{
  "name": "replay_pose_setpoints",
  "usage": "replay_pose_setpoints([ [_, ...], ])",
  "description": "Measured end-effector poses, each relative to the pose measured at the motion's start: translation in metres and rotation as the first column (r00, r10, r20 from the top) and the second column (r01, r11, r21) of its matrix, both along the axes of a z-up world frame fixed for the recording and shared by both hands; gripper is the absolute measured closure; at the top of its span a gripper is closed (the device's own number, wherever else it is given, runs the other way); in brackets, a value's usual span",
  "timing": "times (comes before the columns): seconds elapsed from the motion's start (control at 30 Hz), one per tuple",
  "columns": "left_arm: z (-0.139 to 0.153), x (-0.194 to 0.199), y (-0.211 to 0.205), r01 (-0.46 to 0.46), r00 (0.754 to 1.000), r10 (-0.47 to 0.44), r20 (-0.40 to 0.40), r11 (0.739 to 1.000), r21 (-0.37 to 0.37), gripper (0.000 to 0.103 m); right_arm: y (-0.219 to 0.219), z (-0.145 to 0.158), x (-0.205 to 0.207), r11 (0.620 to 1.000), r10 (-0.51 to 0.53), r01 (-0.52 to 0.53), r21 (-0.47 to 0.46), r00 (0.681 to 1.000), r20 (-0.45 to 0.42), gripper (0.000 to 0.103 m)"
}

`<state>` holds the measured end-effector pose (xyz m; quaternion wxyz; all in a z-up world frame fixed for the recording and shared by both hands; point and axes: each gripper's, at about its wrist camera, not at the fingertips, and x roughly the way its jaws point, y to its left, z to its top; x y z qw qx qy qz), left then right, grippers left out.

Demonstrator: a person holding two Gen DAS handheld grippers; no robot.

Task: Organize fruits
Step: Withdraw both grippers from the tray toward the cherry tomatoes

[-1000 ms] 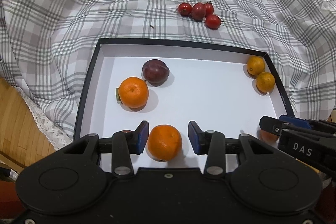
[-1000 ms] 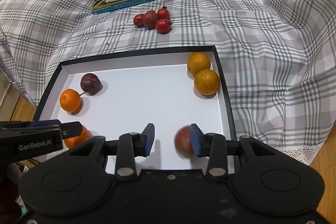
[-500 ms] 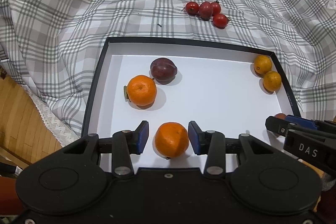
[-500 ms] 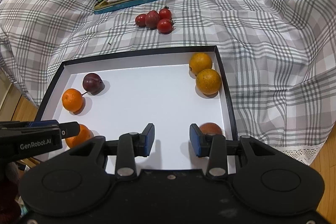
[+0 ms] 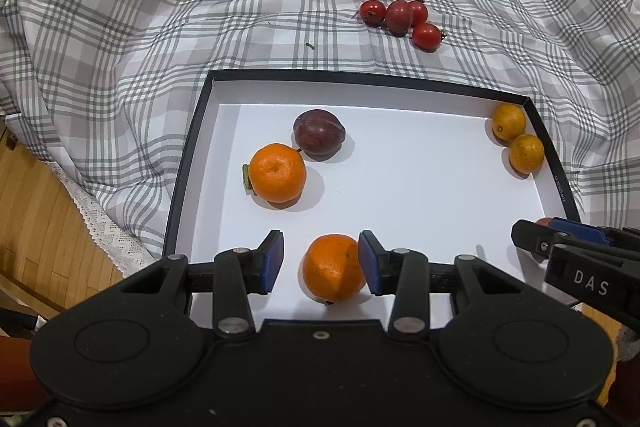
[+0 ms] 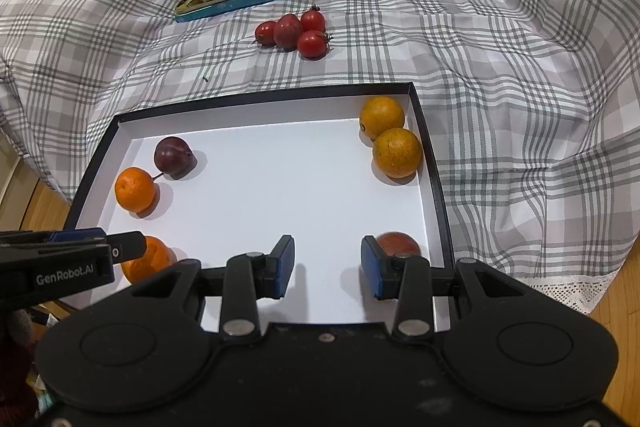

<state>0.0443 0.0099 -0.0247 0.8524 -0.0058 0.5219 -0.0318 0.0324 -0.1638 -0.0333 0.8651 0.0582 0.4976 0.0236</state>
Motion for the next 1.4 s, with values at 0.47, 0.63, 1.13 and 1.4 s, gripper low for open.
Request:
replay_pose_setpoints([
  [0.47,0.008,0.018,0.004,-0.001,1.000,0.001,0.003,1.000,0.001,0.053,0.000,0.003,0.019,1.000,-0.003,0.003,0.005,1.000,-0.019,0.063],
  [0.63,0.009,0.031,0.005,0.002,1.000,-0.002,-0.003,1.000,0.001,0.053,0.000,0.006,0.032,1.000,-0.011,0.011,0.011,1.000,-0.020,0.063],
  [1.13,0.011,0.090,0.004,0.007,1.000,-0.007,-0.008,1.000,-0.009,0.053,-0.007,0.003,0.098,0.999,-0.036,0.037,0.034,0.999,-0.024,0.063],
  [1.4,0.008,0.132,-0.001,0.002,1.000,-0.002,0.012,1.000,0.024,0.053,-0.008,-0.001,0.148,0.998,-0.054,0.054,0.041,0.999,-0.008,0.063],
])
